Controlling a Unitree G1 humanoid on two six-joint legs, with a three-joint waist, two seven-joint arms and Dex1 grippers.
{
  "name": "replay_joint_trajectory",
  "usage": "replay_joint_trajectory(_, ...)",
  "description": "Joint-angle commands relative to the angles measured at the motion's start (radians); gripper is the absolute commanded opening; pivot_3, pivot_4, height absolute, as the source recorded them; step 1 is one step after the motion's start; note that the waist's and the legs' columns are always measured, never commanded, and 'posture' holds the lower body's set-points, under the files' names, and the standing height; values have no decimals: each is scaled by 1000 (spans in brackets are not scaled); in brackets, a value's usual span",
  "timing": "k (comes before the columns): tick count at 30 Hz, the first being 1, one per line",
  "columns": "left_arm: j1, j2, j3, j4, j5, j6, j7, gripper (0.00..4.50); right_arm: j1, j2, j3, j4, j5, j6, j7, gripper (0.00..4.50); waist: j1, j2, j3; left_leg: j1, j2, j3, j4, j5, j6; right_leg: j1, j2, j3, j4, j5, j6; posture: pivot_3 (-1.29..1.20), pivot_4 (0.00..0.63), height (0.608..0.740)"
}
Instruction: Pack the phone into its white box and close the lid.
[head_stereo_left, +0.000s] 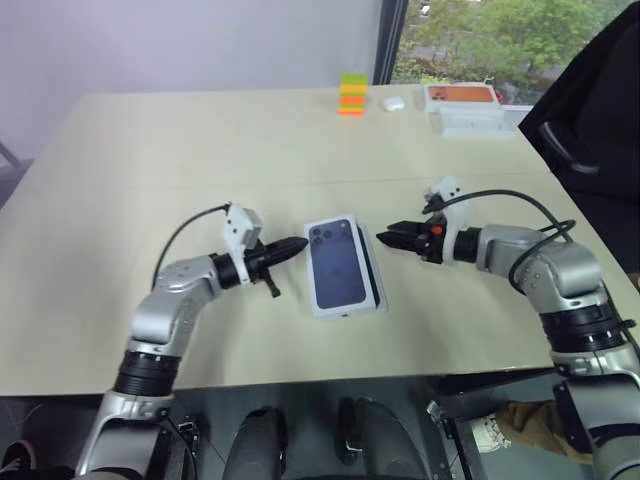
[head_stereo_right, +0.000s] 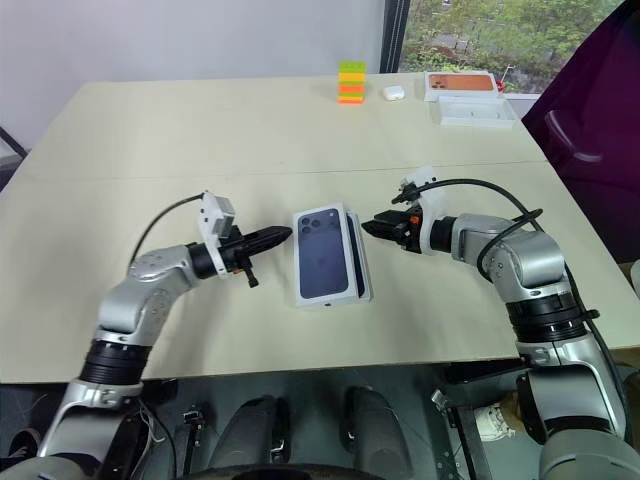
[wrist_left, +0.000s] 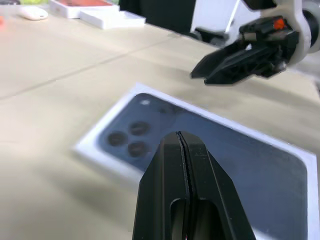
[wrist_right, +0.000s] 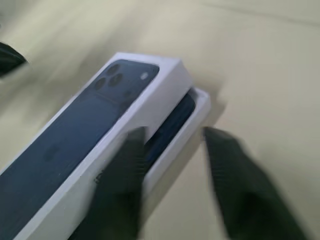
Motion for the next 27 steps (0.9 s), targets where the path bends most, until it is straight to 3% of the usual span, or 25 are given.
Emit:
replay_joint_trajectory(1,32,69,-31,-1,9,74,-51,0,13,-4,15,-55,-61,-50,32,62,0,0,0,0,0,0,0,0,0,0,0,0,0,0,0,0,150,740)
replay_joint_trajectory(5,23,96,-63,46,32,88,-76,0,27,4,39,-63,-106,-52,56,62,2,0,0,0,0,0,0,0,0,0,-1,0,0,0,0,0,150,740)
replay_joint_trajectory(17,-51,-36,-141,131,36,134,-80,0,43,18,72,-62,-215,-60,82,62,0,0,0,0,-1,0,1,0,0,0,0,-1,1,2,-3,0,150,740)
replay_joint_trajectory(27,-87,-87,-110,111,17,151,-56,0,58,16,65,-62,-250,-67,88,62,2,0,0,0,-1,0,2,0,0,1,-1,-1,1,2,-3,0,150,740)
